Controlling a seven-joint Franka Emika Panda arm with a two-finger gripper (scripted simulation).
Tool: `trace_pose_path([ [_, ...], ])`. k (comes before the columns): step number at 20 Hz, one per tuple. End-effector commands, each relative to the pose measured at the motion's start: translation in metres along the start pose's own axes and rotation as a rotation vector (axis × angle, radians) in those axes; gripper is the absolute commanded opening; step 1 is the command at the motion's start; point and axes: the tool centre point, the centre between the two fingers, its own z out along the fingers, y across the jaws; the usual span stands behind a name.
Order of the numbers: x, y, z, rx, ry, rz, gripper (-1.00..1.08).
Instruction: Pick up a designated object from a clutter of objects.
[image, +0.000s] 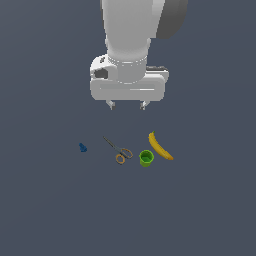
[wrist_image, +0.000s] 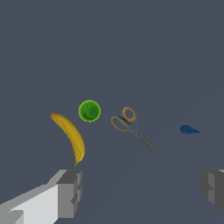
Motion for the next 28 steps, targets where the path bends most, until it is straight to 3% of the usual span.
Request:
trace_pose_path([
  [1, 0.000, 0.000, 0.000, 0.000, 0.000, 0.000, 1.00],
  [11, -0.006, 0.028, 0.016, -0.022, -0.034, 0.038, 1.00],
  [20, -0.004, 0.029, 0.025, -0.020, -0.032, 0.013, 1.00],
  [28, 0.001, 0.033, 0.065, -0.014, -0.024, -0.081, 1.00],
])
